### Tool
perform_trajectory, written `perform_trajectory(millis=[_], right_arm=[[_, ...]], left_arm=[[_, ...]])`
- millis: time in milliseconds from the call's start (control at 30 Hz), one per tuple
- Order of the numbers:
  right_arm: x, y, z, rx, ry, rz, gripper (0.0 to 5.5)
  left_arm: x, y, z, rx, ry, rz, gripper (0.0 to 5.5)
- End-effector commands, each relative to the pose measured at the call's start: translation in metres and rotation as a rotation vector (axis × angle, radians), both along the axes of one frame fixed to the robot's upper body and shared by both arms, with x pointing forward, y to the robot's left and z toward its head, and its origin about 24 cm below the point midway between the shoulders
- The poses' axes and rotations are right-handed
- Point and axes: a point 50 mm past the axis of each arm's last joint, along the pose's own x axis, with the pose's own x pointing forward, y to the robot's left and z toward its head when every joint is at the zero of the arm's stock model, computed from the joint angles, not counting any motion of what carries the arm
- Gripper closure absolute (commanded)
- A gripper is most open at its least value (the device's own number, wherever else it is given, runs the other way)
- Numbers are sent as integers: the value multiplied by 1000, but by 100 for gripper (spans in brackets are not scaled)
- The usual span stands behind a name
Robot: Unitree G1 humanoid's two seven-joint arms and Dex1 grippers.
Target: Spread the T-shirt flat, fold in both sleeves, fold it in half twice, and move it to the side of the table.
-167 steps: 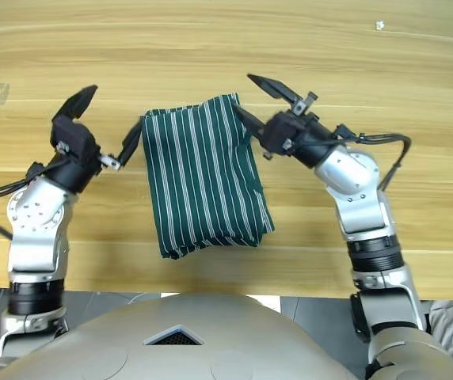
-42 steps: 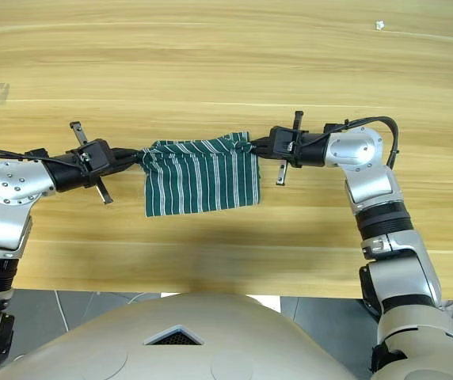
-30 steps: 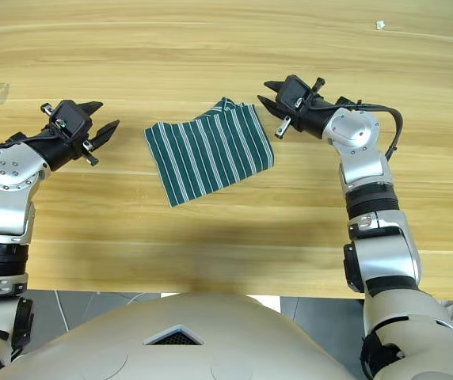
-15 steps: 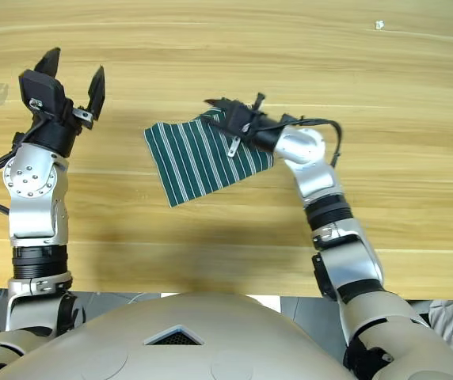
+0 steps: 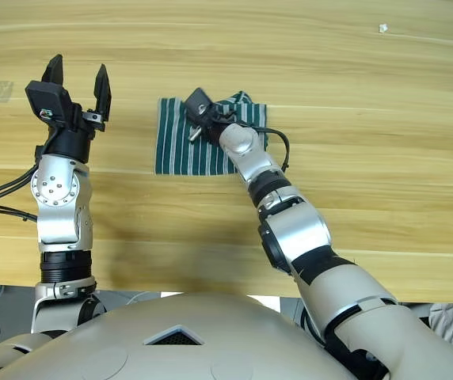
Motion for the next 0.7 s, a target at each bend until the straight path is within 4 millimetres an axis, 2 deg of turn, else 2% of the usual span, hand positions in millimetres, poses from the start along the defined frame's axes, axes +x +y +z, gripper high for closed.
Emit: perform_trajectory(millis=[33, 167, 267, 433, 533, 700], right_arm=[[-29, -79, -53, 1, 230, -512, 438], [-45, -131, -59, -7, 168, -941, 438], [-54, -153, -56, -21, 105, -1114, 438], [-74, -164, -57, -148, 86, -1257, 438], [-82, -158, -57, -125, 116, -1341, 438], [-81, -152, -32, -101, -19, -1458, 438]], left_arm=[[-13, 6, 4, -12, -10, 39, 213], [-23, 5, 4, -25, -4, 52, 213], [-28, 1, -2, -43, 17, 54, 213], [-35, -7, -8, -40, 46, 38, 213], [-34, -14, -12, -54, 60, 19, 213], [-33, -26, -17, -65, 78, -19, 213]])
